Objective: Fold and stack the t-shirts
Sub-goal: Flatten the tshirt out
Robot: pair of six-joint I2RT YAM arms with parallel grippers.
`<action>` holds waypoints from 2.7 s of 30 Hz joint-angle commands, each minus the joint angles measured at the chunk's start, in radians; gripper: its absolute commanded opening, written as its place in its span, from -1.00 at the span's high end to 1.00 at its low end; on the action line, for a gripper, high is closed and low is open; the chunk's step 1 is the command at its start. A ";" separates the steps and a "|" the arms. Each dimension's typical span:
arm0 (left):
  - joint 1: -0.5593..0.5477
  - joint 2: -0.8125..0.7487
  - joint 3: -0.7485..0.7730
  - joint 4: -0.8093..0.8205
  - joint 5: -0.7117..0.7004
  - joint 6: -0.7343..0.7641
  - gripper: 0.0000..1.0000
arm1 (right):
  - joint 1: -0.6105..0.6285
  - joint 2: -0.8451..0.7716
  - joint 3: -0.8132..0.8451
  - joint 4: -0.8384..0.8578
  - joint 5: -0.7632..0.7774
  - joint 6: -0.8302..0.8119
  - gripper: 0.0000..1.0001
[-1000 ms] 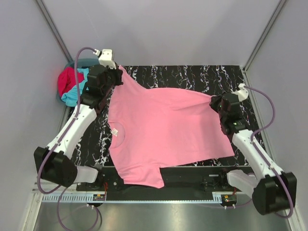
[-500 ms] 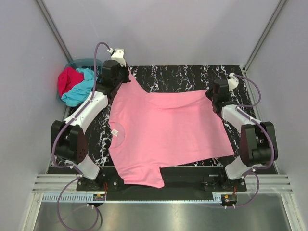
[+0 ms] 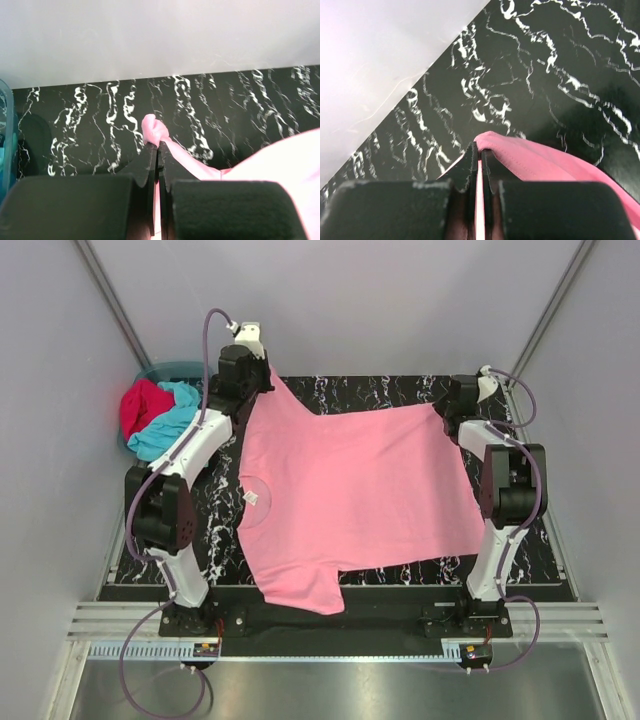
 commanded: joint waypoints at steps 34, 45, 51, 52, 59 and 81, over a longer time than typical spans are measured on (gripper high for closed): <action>0.049 0.600 0.700 -0.056 0.053 -0.026 -0.77 | -0.130 0.432 0.559 -0.037 -0.162 0.014 0.05; 0.051 0.406 0.571 -0.054 0.053 -0.049 -0.90 | -0.127 0.195 0.416 0.093 -0.205 0.005 -0.50; 0.046 0.141 0.323 -0.042 0.093 -0.165 -0.90 | -0.109 -0.093 0.288 -0.021 -0.133 0.014 -0.51; 0.043 0.103 0.274 -0.024 0.103 -0.197 -0.90 | -0.107 -0.173 0.224 -0.047 -0.133 0.027 -0.50; -0.026 -0.190 -0.177 0.123 0.122 -0.290 -0.86 | -0.051 -0.525 -0.146 -0.122 -0.082 0.074 -0.51; -0.474 -0.854 -1.121 0.377 -0.208 -0.586 -0.83 | 0.003 -1.482 -0.901 -0.642 -0.081 0.221 -0.54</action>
